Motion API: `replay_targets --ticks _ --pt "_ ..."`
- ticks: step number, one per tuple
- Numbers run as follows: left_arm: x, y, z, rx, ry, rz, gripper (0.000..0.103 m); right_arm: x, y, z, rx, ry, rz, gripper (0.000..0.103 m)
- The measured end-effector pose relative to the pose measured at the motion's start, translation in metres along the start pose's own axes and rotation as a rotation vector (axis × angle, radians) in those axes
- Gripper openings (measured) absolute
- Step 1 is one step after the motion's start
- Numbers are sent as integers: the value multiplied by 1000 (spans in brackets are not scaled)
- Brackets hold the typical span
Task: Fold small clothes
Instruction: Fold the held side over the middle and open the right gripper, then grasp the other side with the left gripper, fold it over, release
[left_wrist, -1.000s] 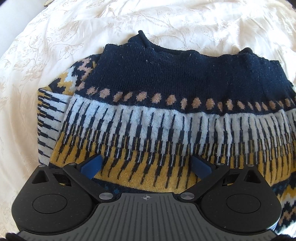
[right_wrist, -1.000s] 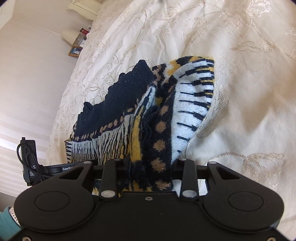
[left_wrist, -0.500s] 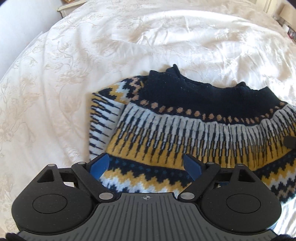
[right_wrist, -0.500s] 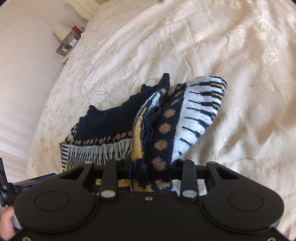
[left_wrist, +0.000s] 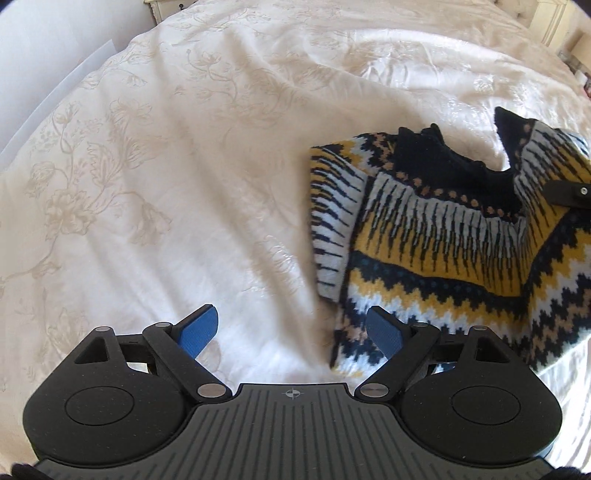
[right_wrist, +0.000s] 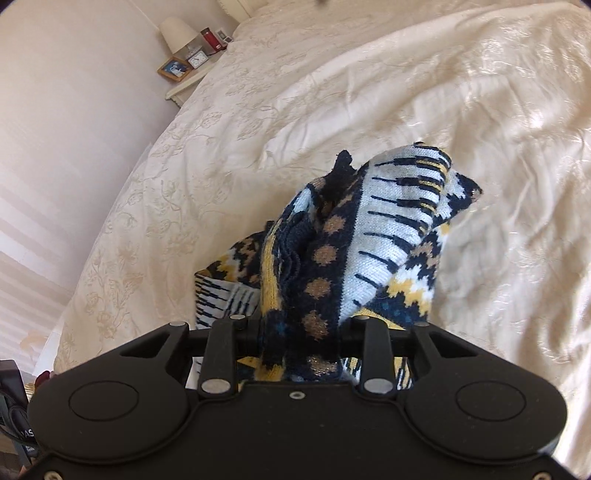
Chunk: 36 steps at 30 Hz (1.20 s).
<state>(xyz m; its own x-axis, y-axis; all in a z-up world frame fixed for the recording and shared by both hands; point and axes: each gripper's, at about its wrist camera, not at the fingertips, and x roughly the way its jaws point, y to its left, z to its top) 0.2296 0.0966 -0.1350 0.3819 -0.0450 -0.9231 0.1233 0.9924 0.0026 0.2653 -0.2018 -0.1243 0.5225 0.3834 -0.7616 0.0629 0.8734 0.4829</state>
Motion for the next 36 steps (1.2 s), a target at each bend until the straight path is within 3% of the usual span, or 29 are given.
replay_targets --ticks 5,10,13,17,21,27,36 --pt "3 25 -4 -26 14 -6 88 40 42 -12 -61 56 -3 42" --pt "6 40 -7 -37 28 -10 88 74 74 -29 -167 120 -88 42" --pt "8 46 -8 -45 35 -18 88 87 84 -37 -212 138 -134 49" --pt "9 49 -7 -46 37 -28 88 84 95 -41 -216 115 -30 54" --pt "7 48 -2 -34 26 -38 88 67 95 -41 -177 65 26 54" --pt "1 39 19 -15 -8 -76 88 42 70 -42 -139 19 -56 54" --pt "29 3 59 -55 44 -256 88 25 35 -67 -68 26 -138 55"
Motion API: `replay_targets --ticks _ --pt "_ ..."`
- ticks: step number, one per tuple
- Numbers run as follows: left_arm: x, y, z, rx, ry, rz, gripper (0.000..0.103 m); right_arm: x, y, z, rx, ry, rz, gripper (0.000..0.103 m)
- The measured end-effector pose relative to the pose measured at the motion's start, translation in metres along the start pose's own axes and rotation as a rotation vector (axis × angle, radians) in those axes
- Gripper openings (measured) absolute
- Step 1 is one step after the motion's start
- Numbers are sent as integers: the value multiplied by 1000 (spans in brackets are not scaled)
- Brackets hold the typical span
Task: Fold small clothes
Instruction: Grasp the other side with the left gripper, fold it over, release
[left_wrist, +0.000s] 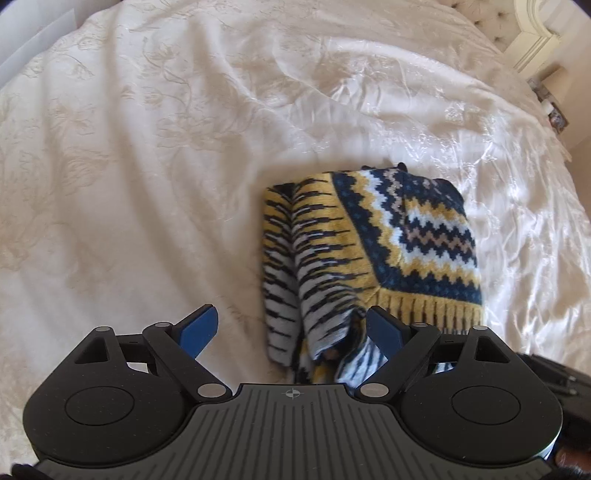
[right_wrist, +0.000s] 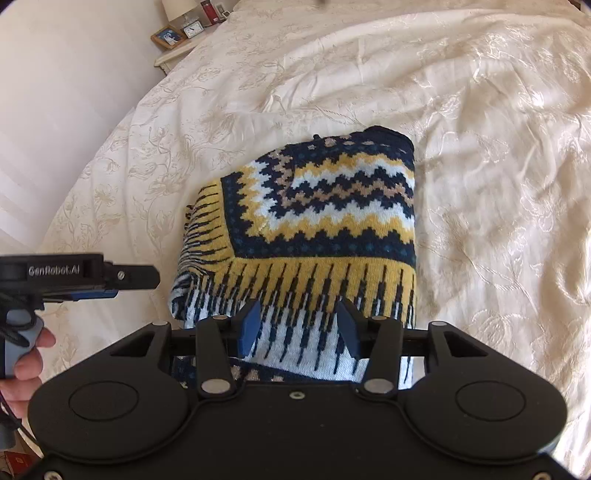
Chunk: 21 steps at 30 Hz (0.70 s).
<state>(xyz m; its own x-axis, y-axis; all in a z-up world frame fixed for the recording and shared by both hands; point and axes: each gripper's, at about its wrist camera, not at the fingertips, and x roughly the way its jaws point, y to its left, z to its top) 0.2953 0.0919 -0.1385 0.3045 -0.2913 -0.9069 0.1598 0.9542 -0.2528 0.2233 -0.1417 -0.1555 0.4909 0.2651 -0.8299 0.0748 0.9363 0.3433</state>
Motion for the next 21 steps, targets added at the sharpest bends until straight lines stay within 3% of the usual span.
replay_targets --ticks 5,7,8,9,12,17,21 --pt "30 -15 12 6 47 -5 88 -1 -7 -7 29 3 -2 55" --pt "38 -19 15 9 61 1 82 -1 -8 -7 34 2 2 55" --pt "40 -20 15 11 54 -9 65 -1 -9 -7 32 1 2 55" --pt "42 -22 15 11 52 -11 39 -2 -9 -7 29 -2 3 55" --pt "45 -25 12 -2 45 -17 14 -1 -12 -5 35 -5 7 55" --pt "19 -29 -1 41 -99 34 7 -2 -17 -4 46 -11 14 55" --pt "7 -17 -12 5 -119 49 7 -6 -19 0 25 -23 25 55"
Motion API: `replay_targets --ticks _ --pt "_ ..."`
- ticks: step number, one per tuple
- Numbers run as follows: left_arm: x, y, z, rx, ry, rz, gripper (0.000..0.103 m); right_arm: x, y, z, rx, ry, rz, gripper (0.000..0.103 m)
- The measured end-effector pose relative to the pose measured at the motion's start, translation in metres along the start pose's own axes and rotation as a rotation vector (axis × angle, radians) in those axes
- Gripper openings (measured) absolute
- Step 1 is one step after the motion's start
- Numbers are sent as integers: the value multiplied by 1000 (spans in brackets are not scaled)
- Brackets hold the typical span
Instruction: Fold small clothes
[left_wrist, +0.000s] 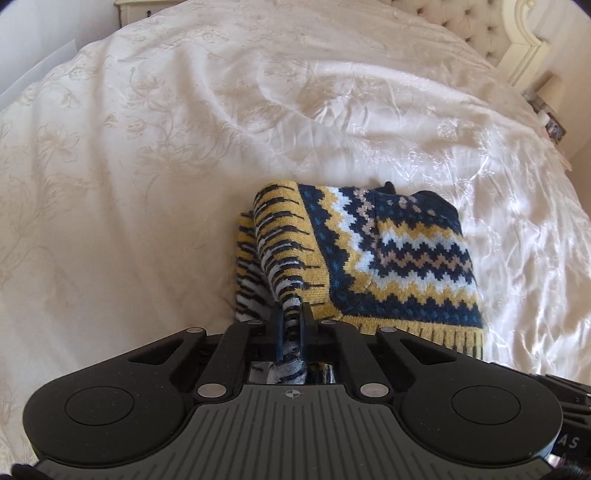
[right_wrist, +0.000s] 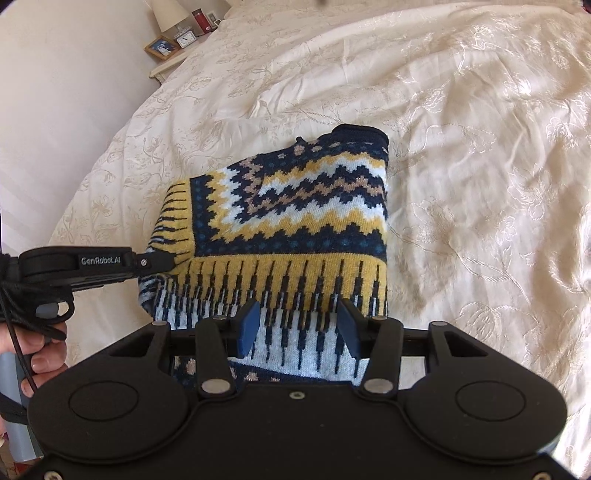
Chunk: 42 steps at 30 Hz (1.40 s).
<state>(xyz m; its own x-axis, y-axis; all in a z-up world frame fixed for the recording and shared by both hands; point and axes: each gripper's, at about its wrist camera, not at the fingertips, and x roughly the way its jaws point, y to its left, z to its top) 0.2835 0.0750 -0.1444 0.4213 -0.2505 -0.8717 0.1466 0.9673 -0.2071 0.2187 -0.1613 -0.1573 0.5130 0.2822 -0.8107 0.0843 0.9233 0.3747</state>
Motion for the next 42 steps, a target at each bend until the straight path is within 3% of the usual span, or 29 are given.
replay_targets --ticks 7,12,20,23,27,33,42 --pt "20 14 -4 -34 39 -11 8 10 -5 28 -45 -25 -7 59" --pt "33 12 -2 -3 63 25 13 29 -8 61 -63 -67 15 59" --pt "38 24 4 -25 86 43 47 97 -21 84 -13 67 10 60" --pt "35 31 8 -40 97 11 48 108 -24 86 -10 90 16 61" --pt "20 35 15 -39 69 4 48 98 -21 87 -37 80 18 61" --pt "-7 31 9 31 19 -1 53 55 -20 70 -29 -10 22 69" --pt "-15 14 -37 69 76 -77 62 13 -28 19 4 -15 -31 77"
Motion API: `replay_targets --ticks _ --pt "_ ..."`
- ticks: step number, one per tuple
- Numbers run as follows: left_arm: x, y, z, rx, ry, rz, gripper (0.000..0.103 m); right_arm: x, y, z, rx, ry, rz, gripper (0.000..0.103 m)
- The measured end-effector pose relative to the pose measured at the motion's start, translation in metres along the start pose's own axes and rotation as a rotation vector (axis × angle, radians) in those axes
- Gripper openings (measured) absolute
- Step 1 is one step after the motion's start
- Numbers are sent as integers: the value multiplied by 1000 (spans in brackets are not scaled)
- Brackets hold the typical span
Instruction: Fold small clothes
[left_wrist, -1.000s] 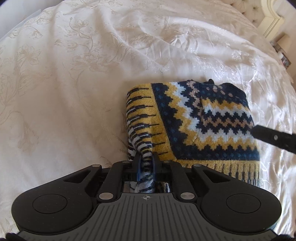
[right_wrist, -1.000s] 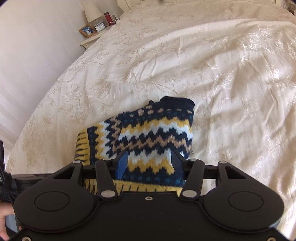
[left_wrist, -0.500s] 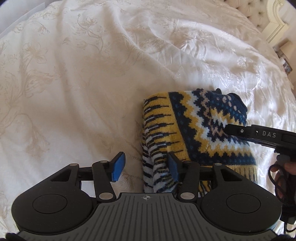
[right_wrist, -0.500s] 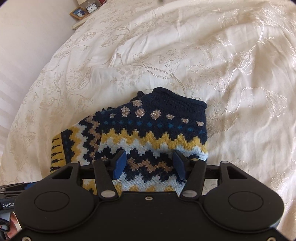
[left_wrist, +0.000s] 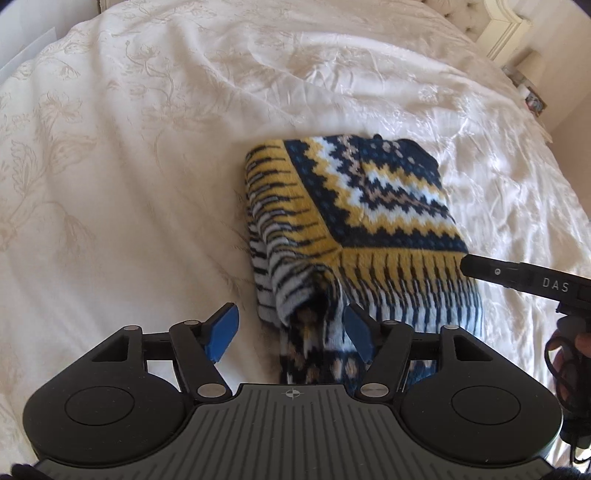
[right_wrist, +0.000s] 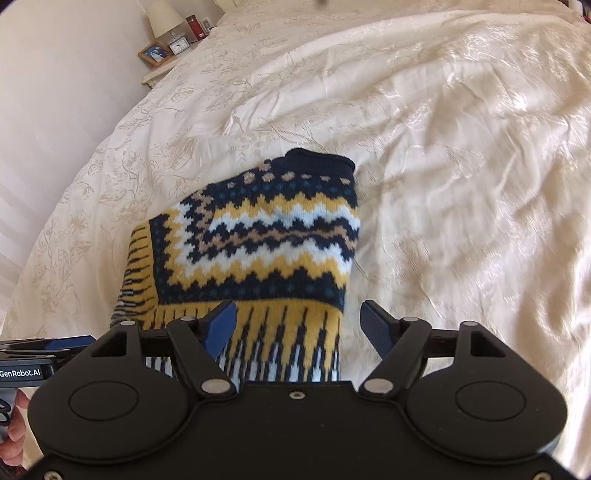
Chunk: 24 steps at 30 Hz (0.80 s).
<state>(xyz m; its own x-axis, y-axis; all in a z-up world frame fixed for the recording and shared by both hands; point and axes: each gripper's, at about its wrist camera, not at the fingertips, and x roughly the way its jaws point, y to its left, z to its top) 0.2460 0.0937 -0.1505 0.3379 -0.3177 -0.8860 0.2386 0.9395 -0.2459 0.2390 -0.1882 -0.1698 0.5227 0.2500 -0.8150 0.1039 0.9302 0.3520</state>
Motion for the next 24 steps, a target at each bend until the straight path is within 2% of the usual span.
replay_targets --ticks 5,11,19,24 --pt "10 -4 -22 6 45 2 68 -7 -6 -22 28 22 -16 87" --pt "26 -3 -24 -36 62 -11 69 -4 -8 -27 38 18 -19 101" --pt "46 -8 -13 -39 72 -61 70 7 -10 -10 27 10 -7 102" --pt "59 -6 -10 -53 107 -87 75 26 -13 5 16 36 16 102"
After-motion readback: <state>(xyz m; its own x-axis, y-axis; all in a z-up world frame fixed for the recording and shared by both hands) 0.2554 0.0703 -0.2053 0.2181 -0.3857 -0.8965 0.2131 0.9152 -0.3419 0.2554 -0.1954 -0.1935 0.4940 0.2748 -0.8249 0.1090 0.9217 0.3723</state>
